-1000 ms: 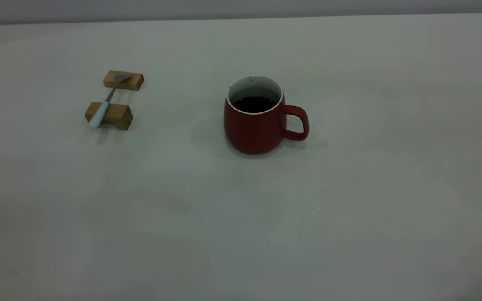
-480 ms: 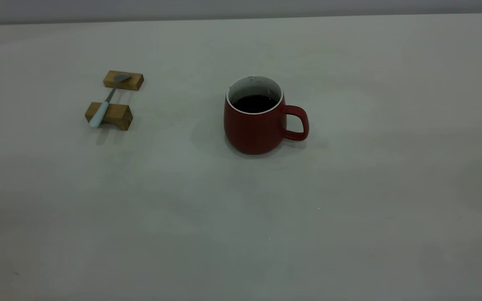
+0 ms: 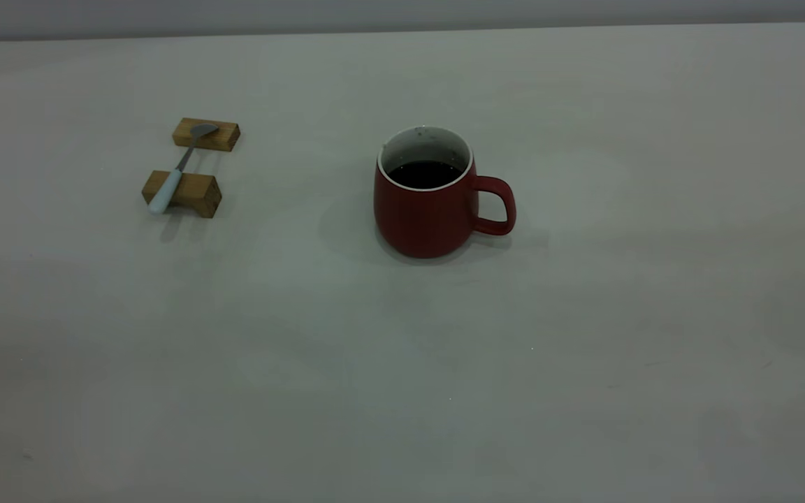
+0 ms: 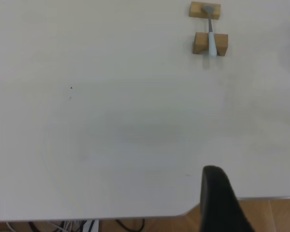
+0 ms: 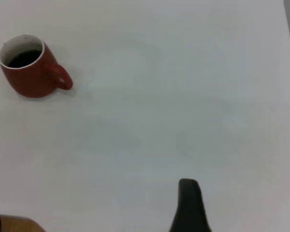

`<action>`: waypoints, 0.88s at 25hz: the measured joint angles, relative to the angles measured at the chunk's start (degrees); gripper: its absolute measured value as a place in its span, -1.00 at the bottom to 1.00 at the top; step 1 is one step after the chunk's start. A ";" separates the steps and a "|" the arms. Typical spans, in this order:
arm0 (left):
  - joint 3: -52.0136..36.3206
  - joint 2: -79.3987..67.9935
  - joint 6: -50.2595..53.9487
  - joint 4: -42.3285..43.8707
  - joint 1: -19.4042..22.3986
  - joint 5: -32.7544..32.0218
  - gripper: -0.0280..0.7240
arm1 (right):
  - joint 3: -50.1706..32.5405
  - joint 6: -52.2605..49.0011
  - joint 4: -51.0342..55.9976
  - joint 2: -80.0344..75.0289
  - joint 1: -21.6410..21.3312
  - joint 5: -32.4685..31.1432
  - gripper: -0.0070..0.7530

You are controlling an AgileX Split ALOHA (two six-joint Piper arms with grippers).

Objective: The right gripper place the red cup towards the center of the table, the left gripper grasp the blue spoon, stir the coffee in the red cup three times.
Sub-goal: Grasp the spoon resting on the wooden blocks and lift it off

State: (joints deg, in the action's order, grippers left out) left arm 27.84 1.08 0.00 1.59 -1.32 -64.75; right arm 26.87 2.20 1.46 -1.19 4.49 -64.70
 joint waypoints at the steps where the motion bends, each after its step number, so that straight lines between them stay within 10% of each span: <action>1: 0.00 0.00 0.00 0.00 0.00 0.00 0.27 | 0.00 0.00 0.00 0.00 0.00 0.00 0.63; 22: 0.00 0.00 0.00 0.00 0.00 0.00 0.27 | 0.00 0.00 0.02 0.00 0.00 0.00 -0.09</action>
State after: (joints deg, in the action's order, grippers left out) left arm 27.84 1.08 0.00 1.59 -1.32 -64.75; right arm 26.87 2.20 1.47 -1.19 4.49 -64.70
